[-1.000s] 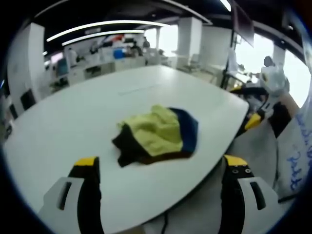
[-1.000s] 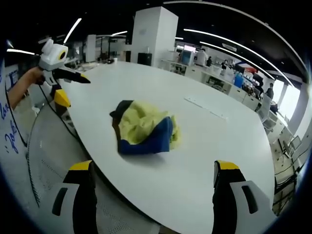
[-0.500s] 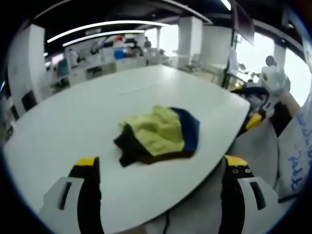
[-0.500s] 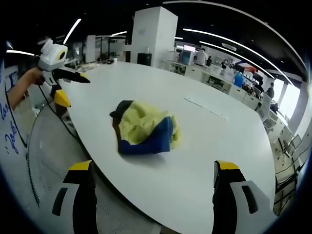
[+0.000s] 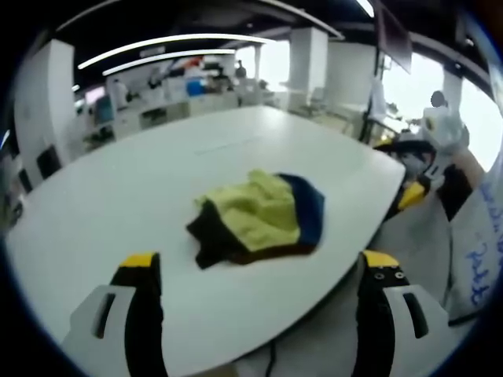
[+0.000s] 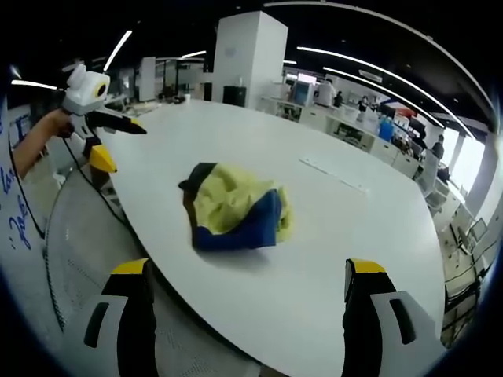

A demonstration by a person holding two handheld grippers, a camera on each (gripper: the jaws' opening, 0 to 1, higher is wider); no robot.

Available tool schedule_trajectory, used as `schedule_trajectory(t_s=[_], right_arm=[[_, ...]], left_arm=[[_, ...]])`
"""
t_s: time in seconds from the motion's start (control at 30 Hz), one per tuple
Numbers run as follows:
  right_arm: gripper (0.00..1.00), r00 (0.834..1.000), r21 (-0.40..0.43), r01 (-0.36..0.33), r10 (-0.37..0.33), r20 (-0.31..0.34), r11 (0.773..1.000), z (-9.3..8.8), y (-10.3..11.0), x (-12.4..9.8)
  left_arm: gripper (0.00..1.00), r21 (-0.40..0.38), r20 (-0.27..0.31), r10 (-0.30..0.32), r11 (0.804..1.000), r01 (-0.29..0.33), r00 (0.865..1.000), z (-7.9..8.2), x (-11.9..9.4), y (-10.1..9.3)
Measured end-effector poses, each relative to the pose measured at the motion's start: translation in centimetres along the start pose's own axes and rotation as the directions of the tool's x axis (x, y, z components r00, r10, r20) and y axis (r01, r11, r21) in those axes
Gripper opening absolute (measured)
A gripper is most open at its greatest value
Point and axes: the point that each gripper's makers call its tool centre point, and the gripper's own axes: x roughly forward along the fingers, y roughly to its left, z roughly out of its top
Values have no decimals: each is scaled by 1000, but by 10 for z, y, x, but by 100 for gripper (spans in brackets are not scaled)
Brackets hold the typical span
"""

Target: Fold the garment on the visible template until the final outline fits inside the template.

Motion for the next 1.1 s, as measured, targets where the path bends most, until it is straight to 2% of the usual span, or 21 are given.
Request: schedule_trajectory(t_s=[0.2,0.3,0.37,0.43,0.67,0.8,1.0,1.1], right_arm=[[100,1000,1,-4,4,6,1000,2,-1,1],[100,1000,-7,-8,8,5,1000,3,-1,4],[100,1000,-5,-7,7,27,1000,7,-3,5],[100,999,2,-8,8,47,1000,11,-4,4],[100,999,-38,-15,17,48,999,18,-4,10],[100,996,-36,-43,46,74,998,26,0,16],[96,994,-70,-73,78,75,995,29,5,28],[92,987,-74,-131,137,80,989,30,20,33]], left_arm=[[100,-10,25,5,1000,-5,1000,3,0,0],[100,-5,16,7,1000,-7,1000,-1,1,1],[100,-1,10,10,1000,-10,1000,-2,1,2],[100,-1,28,13,1000,-13,1000,2,0,2],[100,5,60,35,999,-36,998,10,-3,9],[100,7,69,35,999,-35,997,11,-2,9],[100,16,65,31,999,-32,997,8,-1,8],[100,12,66,29,999,-30,997,5,-1,8]])
